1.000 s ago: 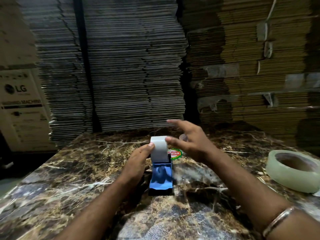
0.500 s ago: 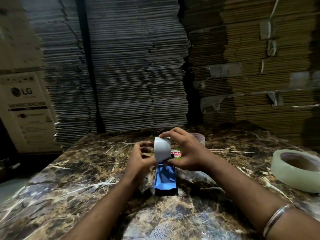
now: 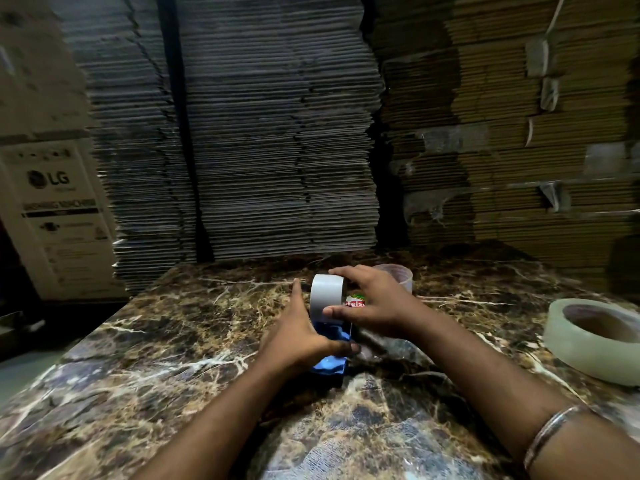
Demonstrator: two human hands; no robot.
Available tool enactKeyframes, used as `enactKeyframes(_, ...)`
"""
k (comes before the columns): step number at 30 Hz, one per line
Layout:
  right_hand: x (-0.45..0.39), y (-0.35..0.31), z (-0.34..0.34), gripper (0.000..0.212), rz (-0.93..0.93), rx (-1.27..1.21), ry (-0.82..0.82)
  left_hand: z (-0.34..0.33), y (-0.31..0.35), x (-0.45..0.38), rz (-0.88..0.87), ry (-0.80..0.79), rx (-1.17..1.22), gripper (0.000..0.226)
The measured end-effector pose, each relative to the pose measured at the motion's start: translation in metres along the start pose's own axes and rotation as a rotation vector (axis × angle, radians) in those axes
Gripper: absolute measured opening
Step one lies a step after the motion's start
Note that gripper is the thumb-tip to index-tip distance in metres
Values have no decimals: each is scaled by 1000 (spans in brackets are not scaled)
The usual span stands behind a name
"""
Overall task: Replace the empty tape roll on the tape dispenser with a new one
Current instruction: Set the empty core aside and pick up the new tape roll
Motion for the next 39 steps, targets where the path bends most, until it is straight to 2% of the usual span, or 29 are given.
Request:
enactKeyframes(6,3,0,1,81,-22,-39,-4,6,12,11,-33,115,-244,124)
enactKeyframes(10,8,10,2,88,-79,-140,-47,10,8,7,-24,76,-191,127)
enactKeyframes(14,19,20,-8,98,-177,-178,-161,9,0,-3,-42,-35,-86,135)
enactKeyframes(18,24,20,-12,76,-194,-279,-215,6,1,-4,-99,-148,-3,124)
enactKeyframes(23,27,23,-13,69,-225,-270,-231,4,4,-2,-151,-195,0,107)
enactKeyframes(29,28,29,-5,67,-267,-167,-172,20,0,-2,-150,-94,-46,114)
enactKeyframes(39,31,31,-2,64,-332,-133,-127,24,-6,-5,-166,-40,10,94)
Point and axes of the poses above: each hand's wrist, its own x-axis away from the middle knuckle, its own z-axis out of the back of the hand, y = z × x, the point moved 10 cm from there along -x, towards the middle knuckle, and after that the axes turned 3 degrees about z, right-handed, at the moved point
